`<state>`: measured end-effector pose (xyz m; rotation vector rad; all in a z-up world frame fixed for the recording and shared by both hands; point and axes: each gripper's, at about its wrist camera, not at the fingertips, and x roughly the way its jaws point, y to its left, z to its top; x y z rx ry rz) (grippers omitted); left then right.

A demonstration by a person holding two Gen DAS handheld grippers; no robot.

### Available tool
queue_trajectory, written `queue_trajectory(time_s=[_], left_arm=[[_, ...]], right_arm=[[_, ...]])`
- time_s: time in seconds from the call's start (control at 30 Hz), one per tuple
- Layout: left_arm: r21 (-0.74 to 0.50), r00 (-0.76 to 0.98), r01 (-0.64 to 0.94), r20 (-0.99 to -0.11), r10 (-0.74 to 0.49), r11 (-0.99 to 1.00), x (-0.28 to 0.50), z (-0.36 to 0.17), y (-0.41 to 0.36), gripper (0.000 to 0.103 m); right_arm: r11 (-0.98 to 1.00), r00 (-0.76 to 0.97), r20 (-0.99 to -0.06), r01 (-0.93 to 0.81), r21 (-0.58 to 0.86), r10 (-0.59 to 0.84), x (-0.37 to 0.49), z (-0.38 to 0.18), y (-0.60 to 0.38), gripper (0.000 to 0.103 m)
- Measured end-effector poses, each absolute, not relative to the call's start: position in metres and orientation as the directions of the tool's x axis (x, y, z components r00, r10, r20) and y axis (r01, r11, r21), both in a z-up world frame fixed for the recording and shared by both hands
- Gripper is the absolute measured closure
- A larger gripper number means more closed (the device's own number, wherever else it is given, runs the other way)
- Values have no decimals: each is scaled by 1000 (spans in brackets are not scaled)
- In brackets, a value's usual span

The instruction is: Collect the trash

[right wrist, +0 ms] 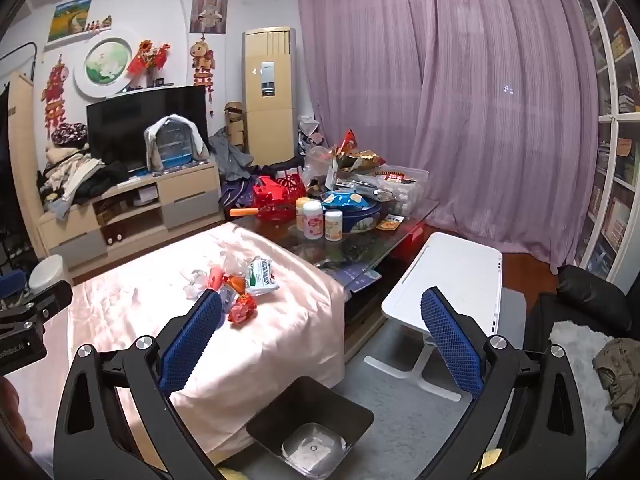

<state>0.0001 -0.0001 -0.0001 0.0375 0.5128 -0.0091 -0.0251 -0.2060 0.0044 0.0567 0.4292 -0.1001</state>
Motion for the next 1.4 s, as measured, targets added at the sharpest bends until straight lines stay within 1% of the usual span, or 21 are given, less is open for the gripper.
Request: queue_trajectory(time_s=[0.57,1.4], left_arm=[[37,872,14,-489,6,999,-3,10,4,8],[48,876,5,-482,19,999,-2,8,1,8]], right_arm=[[993,904,-419,109,34,-85,-25,4,-208,3],[994,903,-423,107,36,-82,-24,4,-208,3]])
